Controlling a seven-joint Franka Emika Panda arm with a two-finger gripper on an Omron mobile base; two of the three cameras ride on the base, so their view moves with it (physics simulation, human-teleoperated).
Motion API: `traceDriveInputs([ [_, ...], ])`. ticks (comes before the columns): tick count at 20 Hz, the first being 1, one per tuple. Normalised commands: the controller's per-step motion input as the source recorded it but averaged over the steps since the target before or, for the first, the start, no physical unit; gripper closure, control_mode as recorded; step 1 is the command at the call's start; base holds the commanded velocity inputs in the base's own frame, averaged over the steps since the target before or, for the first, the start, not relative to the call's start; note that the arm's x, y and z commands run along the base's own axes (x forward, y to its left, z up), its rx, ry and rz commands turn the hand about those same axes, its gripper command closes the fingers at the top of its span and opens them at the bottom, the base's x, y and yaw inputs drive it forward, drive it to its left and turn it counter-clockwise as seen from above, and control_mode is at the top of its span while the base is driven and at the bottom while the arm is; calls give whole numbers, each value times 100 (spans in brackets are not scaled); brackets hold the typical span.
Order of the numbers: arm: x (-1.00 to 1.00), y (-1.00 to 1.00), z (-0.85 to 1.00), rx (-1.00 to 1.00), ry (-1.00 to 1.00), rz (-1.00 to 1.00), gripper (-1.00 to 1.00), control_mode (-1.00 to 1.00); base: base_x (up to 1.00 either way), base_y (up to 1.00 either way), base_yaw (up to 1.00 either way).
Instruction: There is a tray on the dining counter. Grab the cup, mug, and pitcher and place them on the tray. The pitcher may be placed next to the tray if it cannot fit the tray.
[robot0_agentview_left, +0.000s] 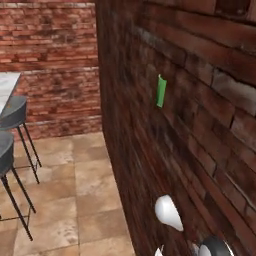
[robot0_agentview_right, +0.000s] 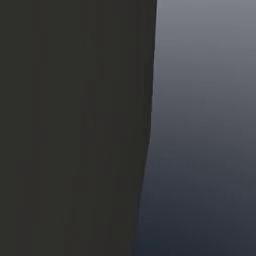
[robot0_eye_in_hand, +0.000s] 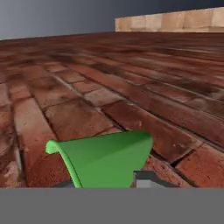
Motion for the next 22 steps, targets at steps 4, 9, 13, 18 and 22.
traceDriveInputs([
  [4, 0, 0, 0, 0, 0, 0, 100, 100, 100, -36, 56],
  [9, 0, 0, 0, 0, 0, 0, 100, 100, 94, -33, 63],
  [13, 0, 0, 0, 0, 0, 0, 100, 100, 88, -34, 64],
  [18, 0, 0, 0, 0, 0, 0, 100, 100, 81, -42, 63],
  [22, 0, 0, 0, 0, 0, 0, 100, 100, 66, -43, 64],
])
